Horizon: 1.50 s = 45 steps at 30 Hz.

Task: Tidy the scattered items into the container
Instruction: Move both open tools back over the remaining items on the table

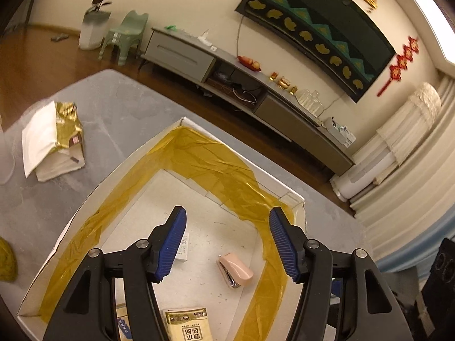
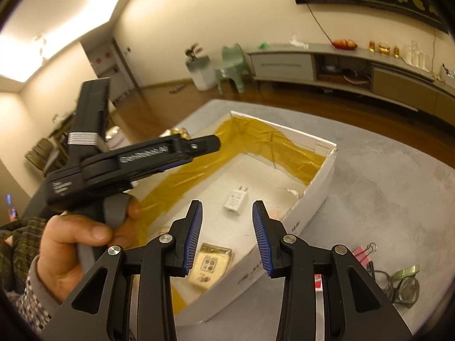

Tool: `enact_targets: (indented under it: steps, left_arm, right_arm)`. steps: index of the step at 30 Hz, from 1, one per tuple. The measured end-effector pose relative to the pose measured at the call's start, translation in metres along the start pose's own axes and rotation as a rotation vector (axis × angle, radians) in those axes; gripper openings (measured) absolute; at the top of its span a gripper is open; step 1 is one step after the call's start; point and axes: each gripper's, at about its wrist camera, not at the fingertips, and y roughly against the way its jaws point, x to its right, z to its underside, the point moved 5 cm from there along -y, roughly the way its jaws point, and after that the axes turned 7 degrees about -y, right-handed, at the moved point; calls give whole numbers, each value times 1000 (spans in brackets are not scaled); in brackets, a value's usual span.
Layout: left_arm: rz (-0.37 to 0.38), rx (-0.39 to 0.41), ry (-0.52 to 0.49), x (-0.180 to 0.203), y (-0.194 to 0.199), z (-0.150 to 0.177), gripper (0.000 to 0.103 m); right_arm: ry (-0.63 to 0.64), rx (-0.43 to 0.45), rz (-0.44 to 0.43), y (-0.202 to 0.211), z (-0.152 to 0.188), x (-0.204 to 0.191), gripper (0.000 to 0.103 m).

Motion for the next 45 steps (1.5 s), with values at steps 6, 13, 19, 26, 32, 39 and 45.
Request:
enact_targets:
  steps: [6, 13, 19, 26, 32, 39, 45]
  left_arm:
    - [-45, 36, -119, 25, 15, 10, 62]
    - [-34, 109, -193, 47, 46, 16, 62]
    - [7, 165, -252, 74, 76, 24, 62]
    - [80, 148, -404, 123, 82, 50, 62]
    - [138, 117, -520, 168, 79, 78, 62]
    - [147, 41, -632, 197, 59, 111, 62]
    - [144, -48, -668, 206, 33, 134, 62]
  right_arm:
    - [-17, 76, -64, 29, 14, 1, 39]
    - [-64, 124, -144, 59, 20, 2, 39]
    - [-74, 153, -172, 85, 36, -1, 39]
    - [-129, 195, -144, 117, 72, 21, 39]
    - [-205, 219, -140, 136, 94, 45, 39]
    - [-234, 237, -63, 152, 109, 68, 39]
    - [-249, 239, 34, 159, 116, 91, 39]
